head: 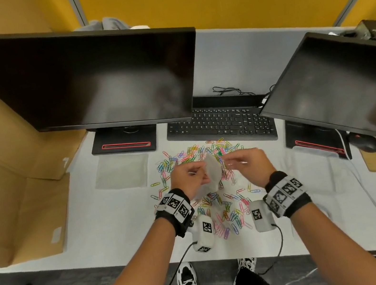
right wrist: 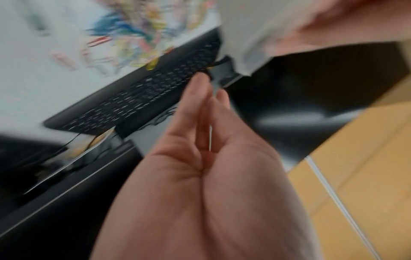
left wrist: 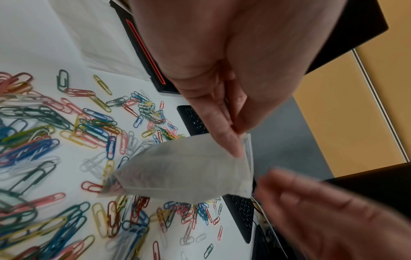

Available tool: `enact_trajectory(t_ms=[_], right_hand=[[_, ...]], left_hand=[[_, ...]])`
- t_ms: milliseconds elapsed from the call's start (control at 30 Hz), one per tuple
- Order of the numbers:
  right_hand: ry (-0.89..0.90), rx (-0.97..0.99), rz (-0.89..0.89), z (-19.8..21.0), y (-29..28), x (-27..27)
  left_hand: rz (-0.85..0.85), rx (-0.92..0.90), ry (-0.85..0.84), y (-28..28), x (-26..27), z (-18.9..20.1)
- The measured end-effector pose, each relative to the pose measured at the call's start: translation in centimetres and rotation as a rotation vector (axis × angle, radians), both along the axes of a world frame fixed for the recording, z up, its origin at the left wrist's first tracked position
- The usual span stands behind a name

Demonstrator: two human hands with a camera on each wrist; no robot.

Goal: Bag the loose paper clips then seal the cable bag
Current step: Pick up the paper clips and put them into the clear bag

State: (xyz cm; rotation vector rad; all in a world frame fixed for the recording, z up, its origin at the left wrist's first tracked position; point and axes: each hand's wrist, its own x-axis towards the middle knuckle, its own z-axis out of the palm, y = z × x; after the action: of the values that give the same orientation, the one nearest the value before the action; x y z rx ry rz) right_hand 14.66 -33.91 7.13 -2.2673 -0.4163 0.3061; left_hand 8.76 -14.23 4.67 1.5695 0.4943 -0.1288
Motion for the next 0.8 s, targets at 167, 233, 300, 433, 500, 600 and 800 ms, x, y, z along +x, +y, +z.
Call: enact_trajectory(t_ms=[167,233,300,433,500,600,800], right_hand=[[0.353,-0.638,0.016,-7.2,-5.3,-2.8],[0.379,-0.629,0.034,-9.5,-5.3,-5.5],[0.285,-0.556,0.064,-9.8,-4.2,-7.5],[0.189,-0.594,0.242,-9.8,-2.4,-9.5],[0.161,-0.632,0.301,-11.0,-2.3,-9.8],[0.007,-0.681,0.372,-12.0,-2.5,-9.4],[-0.104,-0.629,0.315,-11.7,-4.3,-6.7]], left_hand=[[0.02,0.001,-0.01,0.3,-0.5,0.1],[0.016,0.031,-0.014,0.4,-0.8,0.3],[0.016,0.045,-0.01,0.4,-1.0,0.2],[0.036,0.063,0.009,0.0,-1.2,0.1],[0.042,0.075,0.014,-0.5,-1.2,0.5],[0.039,0.099,0.02,-1.4,-1.1,0.9],[-0.024,0.173,0.016,-3.4,-0.6,0.9]])
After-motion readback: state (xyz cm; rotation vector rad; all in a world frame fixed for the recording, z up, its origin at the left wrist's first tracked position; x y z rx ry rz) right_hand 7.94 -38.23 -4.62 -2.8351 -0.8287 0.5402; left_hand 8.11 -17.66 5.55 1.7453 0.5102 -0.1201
